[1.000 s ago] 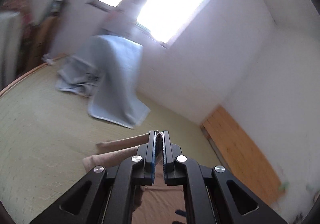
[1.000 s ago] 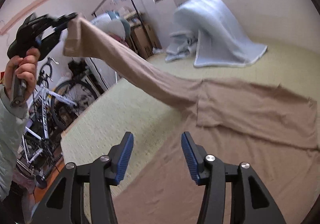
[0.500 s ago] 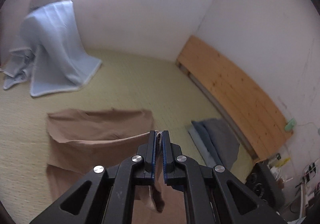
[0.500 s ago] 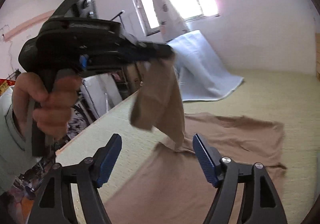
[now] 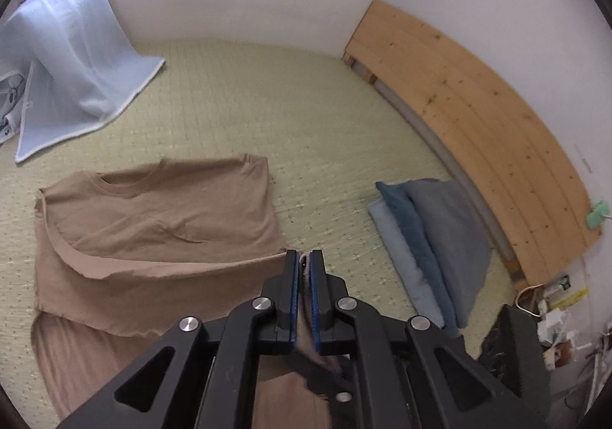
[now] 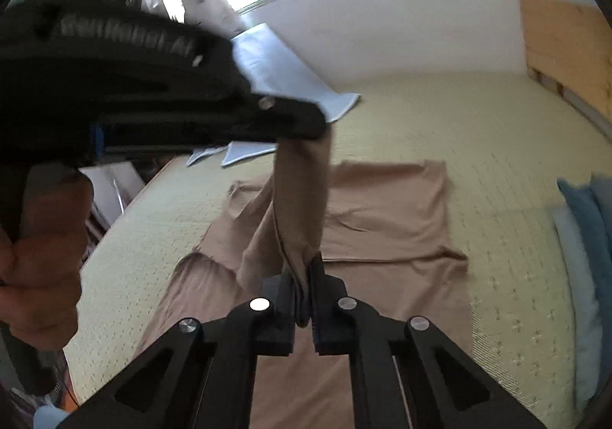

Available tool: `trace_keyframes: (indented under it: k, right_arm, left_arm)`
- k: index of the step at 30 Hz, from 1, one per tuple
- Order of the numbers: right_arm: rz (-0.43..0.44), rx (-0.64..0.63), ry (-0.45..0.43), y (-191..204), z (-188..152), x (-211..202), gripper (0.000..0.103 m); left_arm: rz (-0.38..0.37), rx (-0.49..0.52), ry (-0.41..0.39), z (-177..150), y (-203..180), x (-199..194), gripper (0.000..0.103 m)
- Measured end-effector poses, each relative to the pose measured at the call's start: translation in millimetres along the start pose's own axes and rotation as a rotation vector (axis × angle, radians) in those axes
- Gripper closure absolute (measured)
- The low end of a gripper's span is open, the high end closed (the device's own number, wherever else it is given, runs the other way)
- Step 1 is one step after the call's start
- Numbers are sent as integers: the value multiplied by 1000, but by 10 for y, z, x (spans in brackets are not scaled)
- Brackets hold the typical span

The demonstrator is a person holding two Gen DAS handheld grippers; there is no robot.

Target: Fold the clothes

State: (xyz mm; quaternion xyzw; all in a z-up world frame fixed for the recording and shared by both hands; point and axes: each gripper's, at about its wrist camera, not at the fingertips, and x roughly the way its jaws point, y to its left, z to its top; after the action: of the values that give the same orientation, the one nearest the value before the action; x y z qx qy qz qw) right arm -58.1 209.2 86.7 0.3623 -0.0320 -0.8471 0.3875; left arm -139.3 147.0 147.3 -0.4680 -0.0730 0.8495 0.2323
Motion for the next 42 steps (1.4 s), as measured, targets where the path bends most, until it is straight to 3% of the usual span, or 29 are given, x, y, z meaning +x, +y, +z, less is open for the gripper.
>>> trace_keyframes:
  k: [6, 11, 14, 16, 19, 23, 26, 33, 35, 38, 42]
  right_arm:
    - [-8, 167, 24, -665, -16, 230, 100]
    - [-56, 264, 123, -1089, -239, 620, 100]
    - [-87, 274, 178, -1175, -354, 766, 100]
    - [-103, 274, 194, -1217, -395, 796, 100]
    - [-122, 271, 209, -1267, -436, 801, 100]
    - [-138, 265, 243, -1320, -508, 845, 100]
    - [-136, 258, 272, -1376, -549, 913, 99]
    - [-148, 225, 309, -1446, -557, 913, 93]
    - [-160, 216, 307, -1469, -548, 891, 91]
    - [-175, 210, 303, -1504, -543, 872, 89]
    - [-182, 201, 310, -1505, -547, 922, 88]
  left_arm:
    - [-6, -71, 57, 66, 69, 817, 99]
    - [-60, -132, 151, 43, 271, 1355, 96]
    - [-69, -150, 150, 60, 599, 1310, 77]
    - [-63, -168, 103, 90, 942, 1114, 61]
    - [45, -210, -1, 152, 1683, 633, 49]
    - [236, -315, -85, 163, 2625, 156, 45]
    - [359, -340, -72, 104, 3060, 100, 44]
    - [567, -253, 34, -61, 3531, 561, 44]
    - [580, -252, 63, -122, 3658, 683, 44]
    - [573, -247, 104, -214, 3774, 744, 54]
    - [553, -143, 67, -501, 3606, 457, 54]
